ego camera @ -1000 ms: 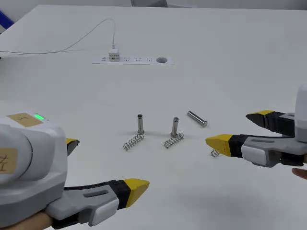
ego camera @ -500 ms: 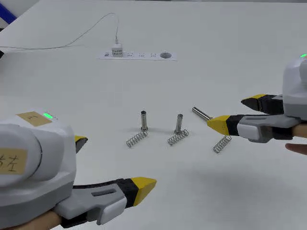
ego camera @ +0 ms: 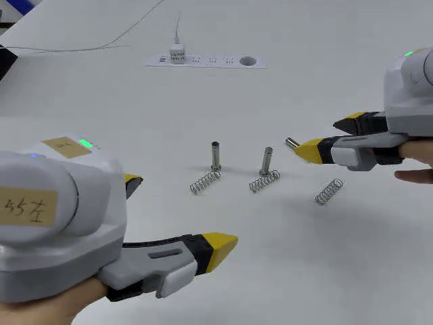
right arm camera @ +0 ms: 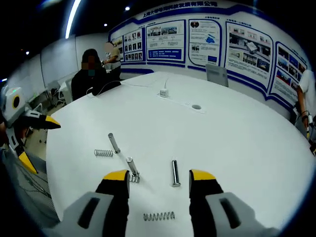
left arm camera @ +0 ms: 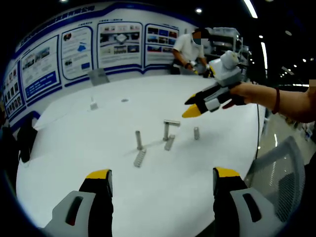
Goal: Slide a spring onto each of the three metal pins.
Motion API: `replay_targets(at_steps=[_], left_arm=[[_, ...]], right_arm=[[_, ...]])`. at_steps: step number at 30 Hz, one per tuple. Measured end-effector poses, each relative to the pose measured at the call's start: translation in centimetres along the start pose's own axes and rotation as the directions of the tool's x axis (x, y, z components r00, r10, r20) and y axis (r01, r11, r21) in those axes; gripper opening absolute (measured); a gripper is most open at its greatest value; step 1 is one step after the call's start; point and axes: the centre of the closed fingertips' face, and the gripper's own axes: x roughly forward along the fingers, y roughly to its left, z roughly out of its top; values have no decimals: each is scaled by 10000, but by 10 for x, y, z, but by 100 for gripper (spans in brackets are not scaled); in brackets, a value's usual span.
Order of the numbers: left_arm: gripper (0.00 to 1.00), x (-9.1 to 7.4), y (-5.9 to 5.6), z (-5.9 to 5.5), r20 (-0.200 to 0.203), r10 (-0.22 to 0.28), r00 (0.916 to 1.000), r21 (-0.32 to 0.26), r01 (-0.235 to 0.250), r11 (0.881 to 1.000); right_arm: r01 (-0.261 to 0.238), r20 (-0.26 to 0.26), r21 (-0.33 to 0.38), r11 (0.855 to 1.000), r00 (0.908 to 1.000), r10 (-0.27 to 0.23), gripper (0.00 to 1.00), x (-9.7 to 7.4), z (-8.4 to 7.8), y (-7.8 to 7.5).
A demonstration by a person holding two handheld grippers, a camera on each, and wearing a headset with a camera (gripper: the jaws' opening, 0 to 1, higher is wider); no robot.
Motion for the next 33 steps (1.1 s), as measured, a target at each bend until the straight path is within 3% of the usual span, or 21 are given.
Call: replay_targets(at_steps=[16, 33], left_arm=[[84, 6, 2, -1, 31, -121, 9999, 67, 121, 9999], [82, 11, 6, -5, 0, -131, 9999, 10, 131, 9999]], right_arm=[[-101, -245, 103, 9999, 9996, 104, 32, 42, -5, -15], [61, -568, 126, 9999, 9984, -54, 23, 79, -17, -26]])
